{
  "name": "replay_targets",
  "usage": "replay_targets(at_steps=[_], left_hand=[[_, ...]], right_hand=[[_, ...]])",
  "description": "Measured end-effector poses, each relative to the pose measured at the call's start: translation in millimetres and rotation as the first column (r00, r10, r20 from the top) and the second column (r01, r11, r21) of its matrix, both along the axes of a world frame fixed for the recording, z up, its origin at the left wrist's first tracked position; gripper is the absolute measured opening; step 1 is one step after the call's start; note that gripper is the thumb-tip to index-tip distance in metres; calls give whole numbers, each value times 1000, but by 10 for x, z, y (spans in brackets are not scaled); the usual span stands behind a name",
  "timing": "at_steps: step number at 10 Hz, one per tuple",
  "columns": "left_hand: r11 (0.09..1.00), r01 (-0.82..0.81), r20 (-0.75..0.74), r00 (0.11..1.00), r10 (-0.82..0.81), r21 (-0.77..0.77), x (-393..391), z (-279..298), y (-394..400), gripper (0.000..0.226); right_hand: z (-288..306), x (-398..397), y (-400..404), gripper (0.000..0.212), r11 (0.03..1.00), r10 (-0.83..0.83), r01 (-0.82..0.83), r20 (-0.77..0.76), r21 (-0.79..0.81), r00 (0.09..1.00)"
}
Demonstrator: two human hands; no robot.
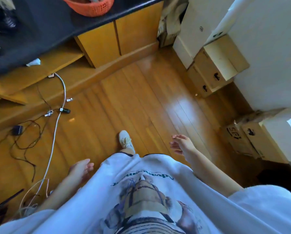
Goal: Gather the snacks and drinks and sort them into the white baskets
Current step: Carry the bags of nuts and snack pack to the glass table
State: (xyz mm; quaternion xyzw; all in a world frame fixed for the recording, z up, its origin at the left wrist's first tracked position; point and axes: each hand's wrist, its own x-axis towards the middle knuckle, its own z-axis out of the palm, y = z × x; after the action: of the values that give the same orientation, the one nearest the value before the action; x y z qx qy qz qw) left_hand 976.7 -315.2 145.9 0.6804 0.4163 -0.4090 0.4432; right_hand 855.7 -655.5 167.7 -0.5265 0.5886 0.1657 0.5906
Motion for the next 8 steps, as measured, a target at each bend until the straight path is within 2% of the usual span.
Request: replay_targets(at_steps=[1,2,4,5,6,8], left_hand=[[997,72,57,996,-70,-38,714,106,-357,18],[977,211,99,973,-207,-31,1333,195,-759,11],[901,421,176,899,-400,-103,2213,255,-1454,11],[878,465,184,878,-441,-114,2564,201,-1652,10],[891,442,175,890,-420,-108,2968,143,-1775,10],[965,245,83,968,-238,-93,3896,123,-1852,24]], right_hand=[[-25,175,-9,9,991,-135,135,-16,0,991],[-79,300,-50,10,972,-235,235,-65,-14,970],[-181,592,-163,31,977,-211,213,-221,-16,952],[-244,962,-284,34,979,-202,206,-247,-11,948],[-322,1515,-491,33,970,-239,242,-214,-11,947],[-168,3006,-1041,34,981,-177,188,-153,55,972]])
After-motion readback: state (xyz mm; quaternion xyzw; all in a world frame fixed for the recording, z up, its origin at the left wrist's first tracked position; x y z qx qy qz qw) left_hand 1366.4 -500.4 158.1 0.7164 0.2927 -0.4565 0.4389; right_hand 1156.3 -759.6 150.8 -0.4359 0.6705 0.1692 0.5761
